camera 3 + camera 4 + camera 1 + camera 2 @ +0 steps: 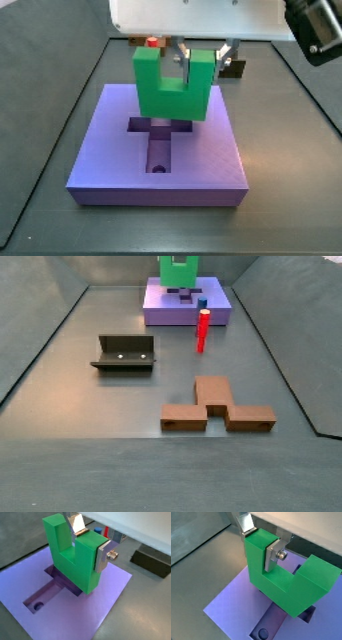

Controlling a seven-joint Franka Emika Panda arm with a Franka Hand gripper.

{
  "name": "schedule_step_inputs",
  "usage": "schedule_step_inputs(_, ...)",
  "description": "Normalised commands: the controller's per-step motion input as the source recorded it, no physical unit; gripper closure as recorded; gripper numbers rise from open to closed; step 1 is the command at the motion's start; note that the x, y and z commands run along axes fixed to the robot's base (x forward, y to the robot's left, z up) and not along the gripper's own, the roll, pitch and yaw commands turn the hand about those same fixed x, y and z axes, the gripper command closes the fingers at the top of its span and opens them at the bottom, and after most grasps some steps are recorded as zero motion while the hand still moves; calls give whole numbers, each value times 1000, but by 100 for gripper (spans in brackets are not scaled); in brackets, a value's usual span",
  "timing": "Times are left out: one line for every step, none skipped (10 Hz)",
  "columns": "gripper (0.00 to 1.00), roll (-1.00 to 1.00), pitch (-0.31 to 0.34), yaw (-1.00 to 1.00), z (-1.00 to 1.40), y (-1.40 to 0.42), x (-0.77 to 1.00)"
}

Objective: Pick up the green object. Move up. Move to above the board. Insert the green object.
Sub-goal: Insert the green object.

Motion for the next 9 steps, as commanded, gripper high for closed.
schedule_step_inputs(100, 0, 0, 71, -294, 0, -11)
schedule_step_inputs(100, 0, 9, 89, -211, 0, 0)
schedule_step_inputs(100, 0, 0, 6, -120, -6, -254)
schedule_step_inputs(100, 7, -34, 171, -23, 0, -377)
schedule_step_inputs(100, 14, -40, 254, -29, -40, -266)
schedule_step_inputs(100, 13, -6, 234, -54, -11, -69)
schedule_step_inputs(100, 0, -23, 203, -123, -109, 0)
schedule_step_inputs(100, 0, -26, 134, -129, -197, 211)
schedule_step_inputs(100, -9, -64, 86, -129, -183, 160)
